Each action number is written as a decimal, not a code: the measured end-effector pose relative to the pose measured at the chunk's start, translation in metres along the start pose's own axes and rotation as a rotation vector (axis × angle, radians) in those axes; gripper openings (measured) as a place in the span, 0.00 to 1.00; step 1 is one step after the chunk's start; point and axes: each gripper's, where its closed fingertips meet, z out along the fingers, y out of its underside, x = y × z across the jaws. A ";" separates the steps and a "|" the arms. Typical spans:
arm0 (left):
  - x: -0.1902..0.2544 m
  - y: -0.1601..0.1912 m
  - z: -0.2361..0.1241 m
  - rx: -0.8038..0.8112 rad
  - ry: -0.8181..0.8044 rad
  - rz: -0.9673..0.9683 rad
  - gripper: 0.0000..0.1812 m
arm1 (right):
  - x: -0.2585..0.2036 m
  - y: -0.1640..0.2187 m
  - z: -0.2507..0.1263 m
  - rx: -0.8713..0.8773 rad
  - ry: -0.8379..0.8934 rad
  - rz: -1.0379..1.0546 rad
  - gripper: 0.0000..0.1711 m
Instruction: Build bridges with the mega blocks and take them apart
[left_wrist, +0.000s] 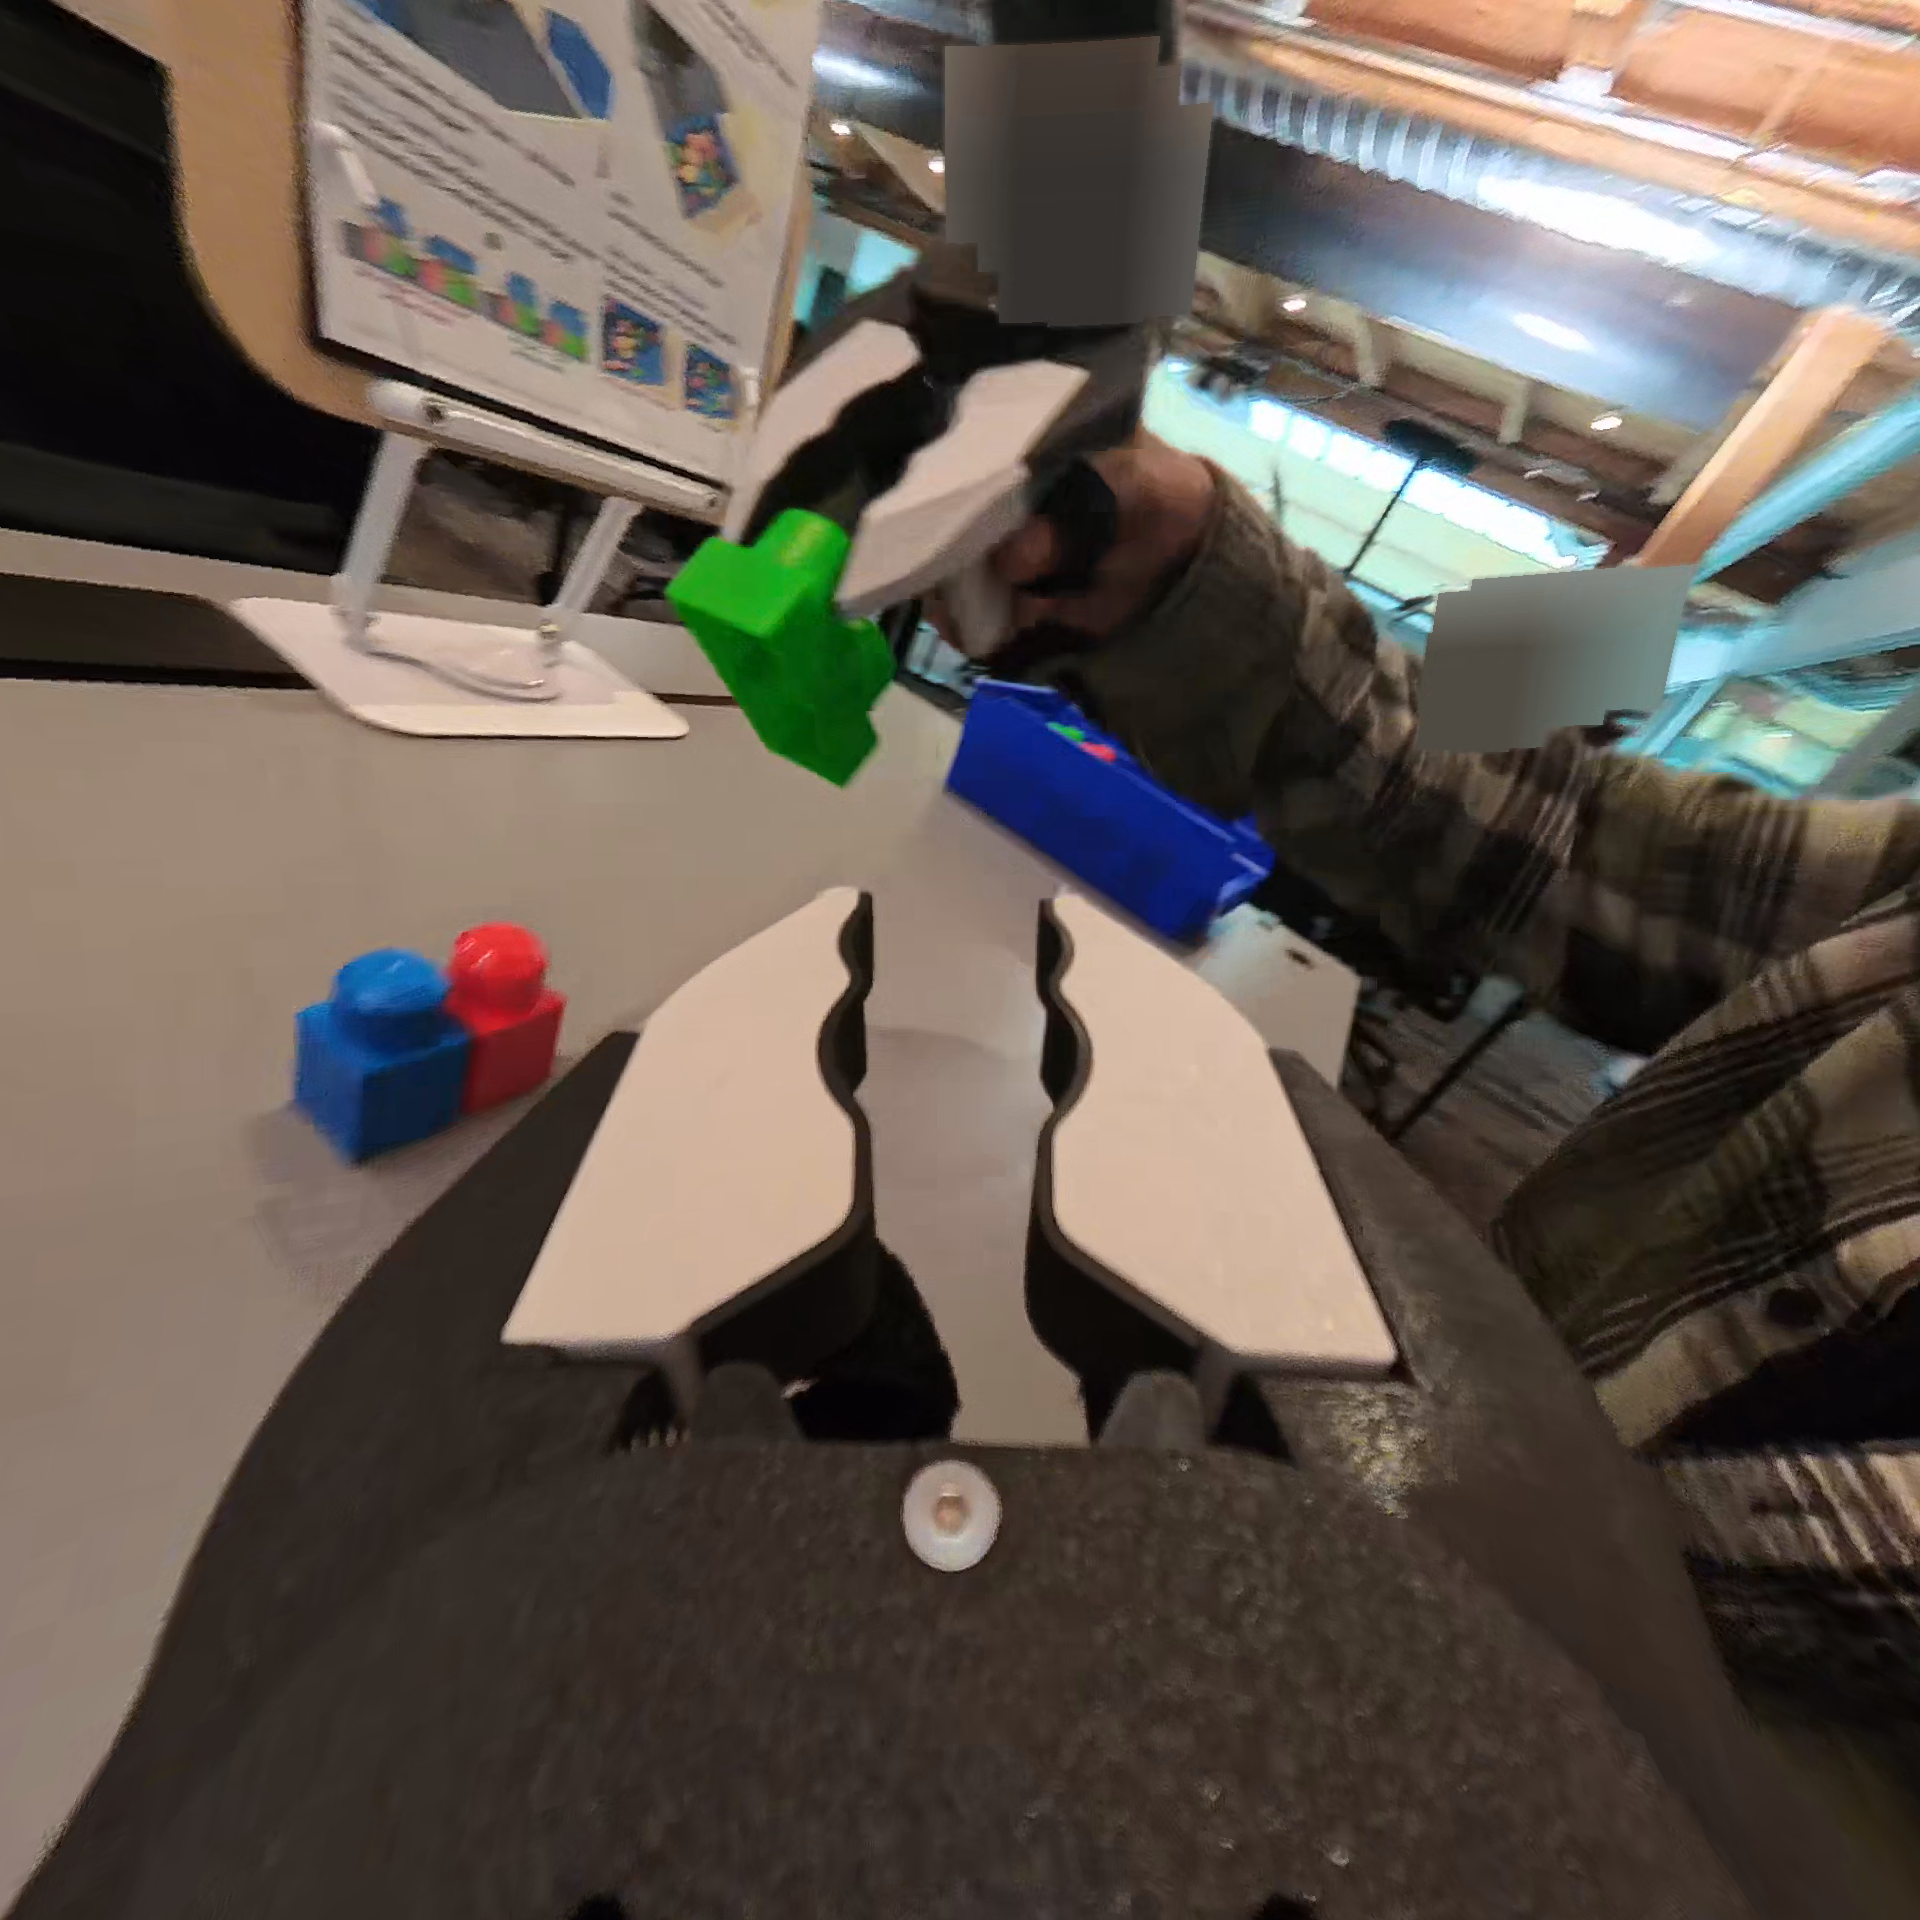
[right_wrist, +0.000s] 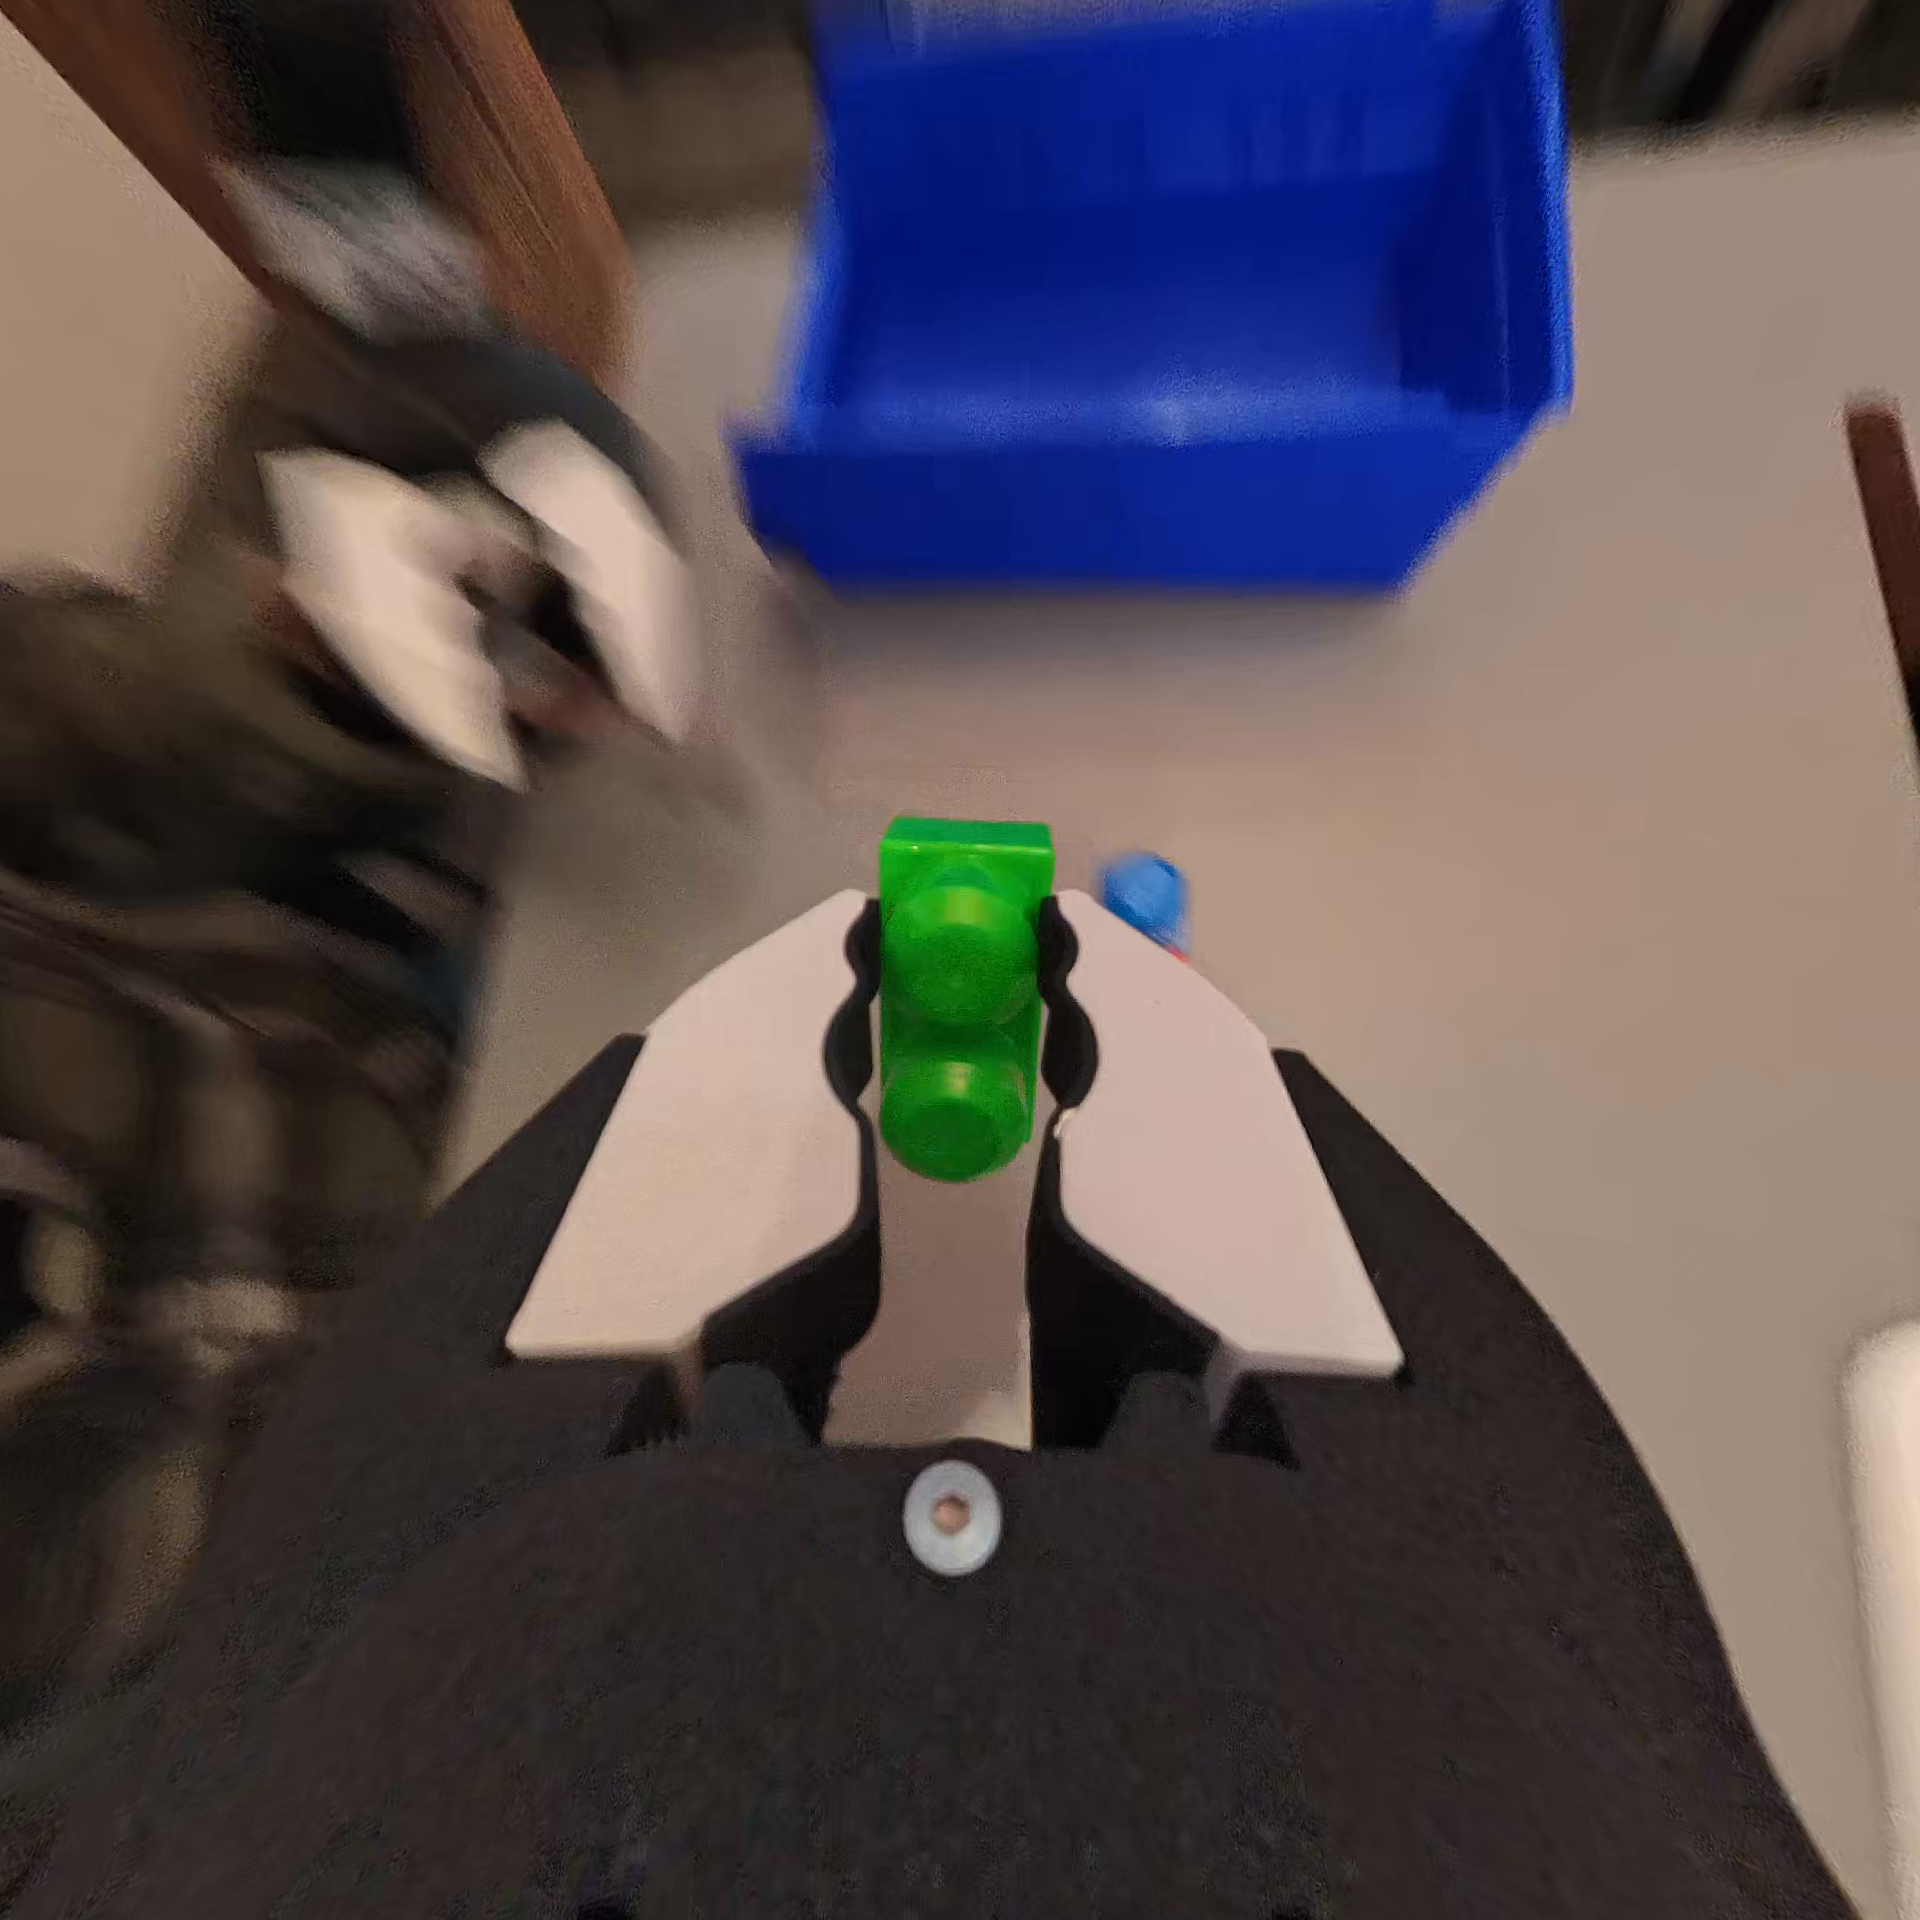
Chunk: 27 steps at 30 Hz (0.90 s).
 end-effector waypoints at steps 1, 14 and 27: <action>0.002 0.003 -0.013 -0.002 -0.039 0.019 0.16 | 0.009 0.003 0.011 -0.082 0.022 -0.027 0.16; 0.017 0.027 -0.085 -0.012 -0.145 0.021 0.14 | 0.053 0.036 0.098 -0.561 0.072 -0.123 0.16; 0.009 0.035 -0.080 -0.035 -0.123 0.013 0.11 | 0.055 0.053 0.121 -0.603 0.052 -0.045 0.17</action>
